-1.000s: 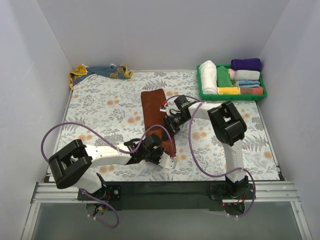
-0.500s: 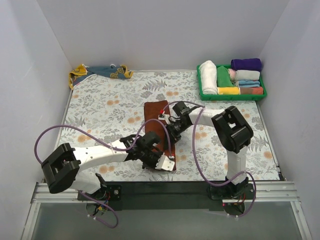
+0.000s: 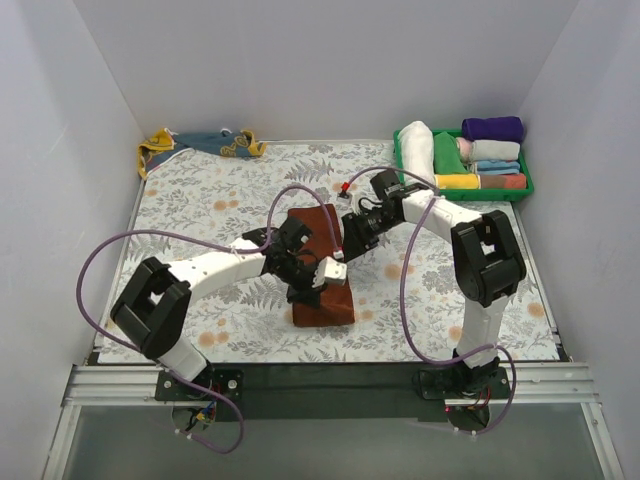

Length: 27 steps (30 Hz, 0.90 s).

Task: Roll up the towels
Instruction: Roll the towel

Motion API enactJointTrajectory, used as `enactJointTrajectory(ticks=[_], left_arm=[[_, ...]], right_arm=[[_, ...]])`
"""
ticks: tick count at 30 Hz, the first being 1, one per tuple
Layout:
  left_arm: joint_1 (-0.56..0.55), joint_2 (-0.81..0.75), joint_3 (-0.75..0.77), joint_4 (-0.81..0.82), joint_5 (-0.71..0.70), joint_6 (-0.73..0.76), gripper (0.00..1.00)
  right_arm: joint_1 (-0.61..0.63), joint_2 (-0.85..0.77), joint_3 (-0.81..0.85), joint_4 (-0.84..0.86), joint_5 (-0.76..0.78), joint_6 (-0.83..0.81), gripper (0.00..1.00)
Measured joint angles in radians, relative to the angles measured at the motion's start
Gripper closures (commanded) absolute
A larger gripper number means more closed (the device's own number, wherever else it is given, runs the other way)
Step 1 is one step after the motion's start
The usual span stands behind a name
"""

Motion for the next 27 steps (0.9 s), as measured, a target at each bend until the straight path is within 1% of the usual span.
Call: enactJointTrajectory(ticks=[3, 7, 14, 21, 27], left_arm=[[0.048, 0.046, 0.025, -0.005, 0.01, 0.007, 1.0], [0.081, 0.094, 0.049, -0.004, 0.017, 0.016, 1.0], [0.148, 0.174, 0.087, 0.031, 0.011, 0.023, 1.0], [0.166, 0.22, 0.129, 0.06, 0.003, 0.026, 1.0], [0.171, 0.248, 0.132, 0.073, -0.001, 0.026, 1.0]], right_arm=[[-0.029, -0.016, -0.001, -0.031, 0.003, -0.014, 0.57], [-0.051, -0.062, -0.014, -0.052, -0.006, -0.032, 0.58], [-0.053, -0.15, -0.075, -0.064, -0.082, -0.043, 0.61], [-0.027, -0.129, -0.102, -0.075, -0.146, -0.031, 0.62], [0.011, -0.025, -0.102, -0.074, -0.19, -0.021, 0.64]])
